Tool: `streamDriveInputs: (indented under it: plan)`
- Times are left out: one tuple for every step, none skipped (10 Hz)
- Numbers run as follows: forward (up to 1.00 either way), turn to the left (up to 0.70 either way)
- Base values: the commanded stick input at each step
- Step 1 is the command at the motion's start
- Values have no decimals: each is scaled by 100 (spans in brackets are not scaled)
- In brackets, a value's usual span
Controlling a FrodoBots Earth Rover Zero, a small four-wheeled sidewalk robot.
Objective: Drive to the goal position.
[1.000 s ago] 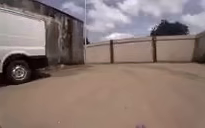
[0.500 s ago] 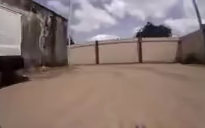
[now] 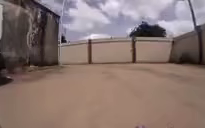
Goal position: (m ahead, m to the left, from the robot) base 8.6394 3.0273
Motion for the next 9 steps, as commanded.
streamDriveInputs:
  plan:
    - [85, 0]
    - [85, 0]
    - [85, 0]
    - [85, 0]
    - [85, 0]
    - [85, 0]
    - [85, 0]
    - [85, 0]
    - [85, 0]
